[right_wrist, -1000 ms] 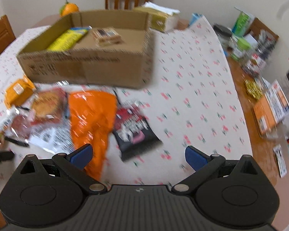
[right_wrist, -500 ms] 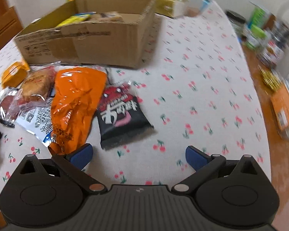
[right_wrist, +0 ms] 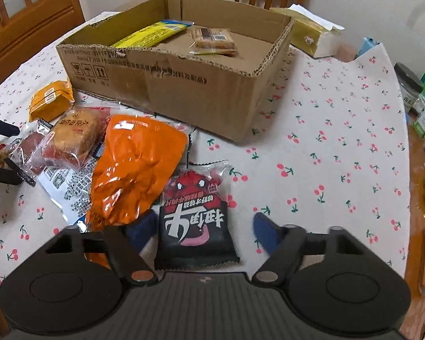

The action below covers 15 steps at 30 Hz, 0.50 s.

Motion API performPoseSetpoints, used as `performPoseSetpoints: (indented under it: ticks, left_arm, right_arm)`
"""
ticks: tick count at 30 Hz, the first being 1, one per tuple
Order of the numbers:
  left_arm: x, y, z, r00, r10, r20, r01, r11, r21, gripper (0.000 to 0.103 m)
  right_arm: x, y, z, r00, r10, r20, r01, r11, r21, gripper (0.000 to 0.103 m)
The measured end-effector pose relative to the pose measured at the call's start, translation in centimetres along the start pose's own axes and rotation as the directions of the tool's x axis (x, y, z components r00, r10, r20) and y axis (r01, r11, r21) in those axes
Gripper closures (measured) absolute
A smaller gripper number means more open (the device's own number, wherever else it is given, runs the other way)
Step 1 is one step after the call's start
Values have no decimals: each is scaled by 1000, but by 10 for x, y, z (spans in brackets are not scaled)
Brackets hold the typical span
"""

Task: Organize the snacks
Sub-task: 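Grasp the egg pack with the left tool while the right tool grasps the black-red bag, then carry both packs over the box and release them inside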

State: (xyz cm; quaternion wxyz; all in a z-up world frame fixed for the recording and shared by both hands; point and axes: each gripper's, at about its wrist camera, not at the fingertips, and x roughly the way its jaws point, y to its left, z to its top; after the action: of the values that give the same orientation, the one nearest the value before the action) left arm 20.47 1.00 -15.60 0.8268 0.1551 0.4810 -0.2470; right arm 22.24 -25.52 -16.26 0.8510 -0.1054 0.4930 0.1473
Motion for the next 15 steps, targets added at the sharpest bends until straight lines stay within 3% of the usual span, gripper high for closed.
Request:
performPoseSetpoints:
  ticks: [3, 7, 15]
  left_arm:
    - [-3, 0, -1, 1000, -19, 1, 19, 1000, 0, 49]
    - [-5, -1, -3, 1000, -18, 0, 18, 1000, -2, 52]
    - [-13, 2, -17, 999, -21, -26, 20, 999, -30, 51]
  right_arm:
    - [-4, 4, -1, 1000, -4, 7, 4, 1000, 4, 47]
    - [-10, 7, -9, 999, -36, 2, 36, 998, 49, 48]
    - [-24, 20, -28, 997, -72, -36, 76, 989, 125, 47]
